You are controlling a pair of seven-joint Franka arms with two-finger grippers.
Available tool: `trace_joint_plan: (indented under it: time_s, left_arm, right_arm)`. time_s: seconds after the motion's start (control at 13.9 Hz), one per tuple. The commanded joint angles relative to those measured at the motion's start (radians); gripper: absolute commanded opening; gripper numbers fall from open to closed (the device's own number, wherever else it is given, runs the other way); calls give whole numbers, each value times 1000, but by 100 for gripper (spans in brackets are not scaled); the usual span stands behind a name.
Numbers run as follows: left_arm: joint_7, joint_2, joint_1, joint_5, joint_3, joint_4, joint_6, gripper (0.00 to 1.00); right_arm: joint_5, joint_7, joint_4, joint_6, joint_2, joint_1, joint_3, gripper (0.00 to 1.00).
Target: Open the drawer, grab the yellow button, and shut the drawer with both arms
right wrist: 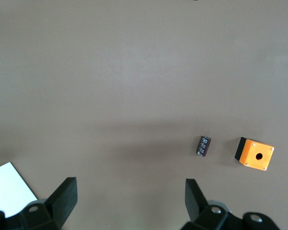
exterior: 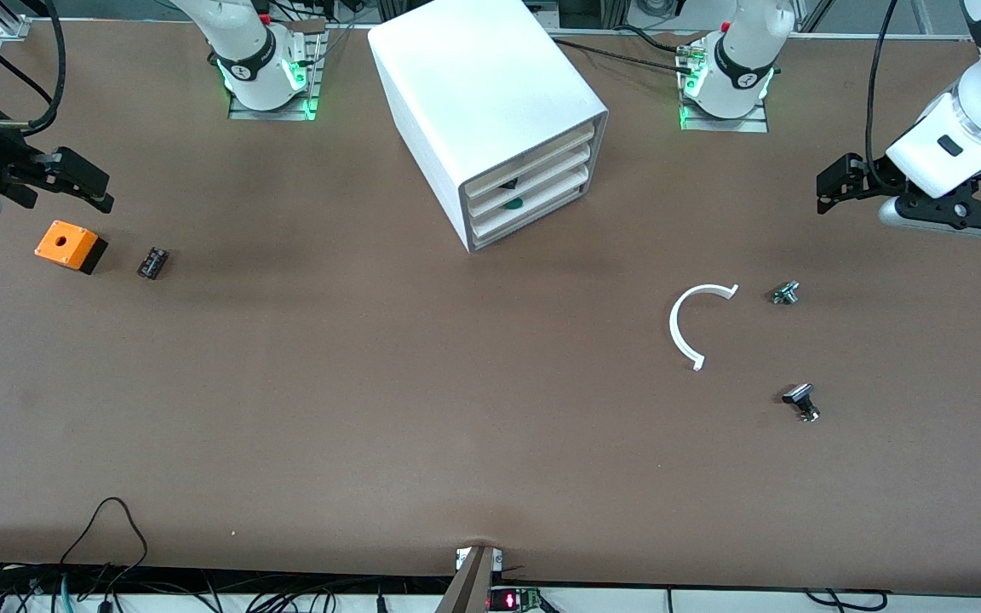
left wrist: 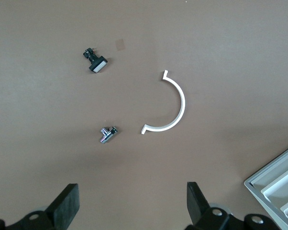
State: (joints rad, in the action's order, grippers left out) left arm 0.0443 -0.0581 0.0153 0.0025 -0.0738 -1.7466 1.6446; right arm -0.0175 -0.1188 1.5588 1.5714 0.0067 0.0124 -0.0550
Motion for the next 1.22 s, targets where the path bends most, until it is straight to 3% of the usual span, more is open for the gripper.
trace_joint_plan:
  time_s: [0.0, 0.43, 0.72, 1.01, 1.15]
  left_arm:
    - [6, 18, 2, 17, -24, 39, -28, 99]
    - [5, 21, 0, 17, -24, 50, -29, 99]
    - [5, 21, 2, 17, -29, 52, -29, 99]
    - [11, 23, -5, 8, -24, 58, -29, 99]
    - [13, 24, -8, -5, -24, 58, -32, 99]
  right_arm:
    - [-1, 2, -16, -2, 6, 1, -3, 100]
    - [5, -12, 14, 2, 13, 1, -3, 100]
    - [-116, 2, 15, -37, 41, 69, -5, 100]
    - [-96, -4, 23, -37, 49, 81, -6, 100]
    - [-17, 2, 24, -37, 50, 70, 6, 100]
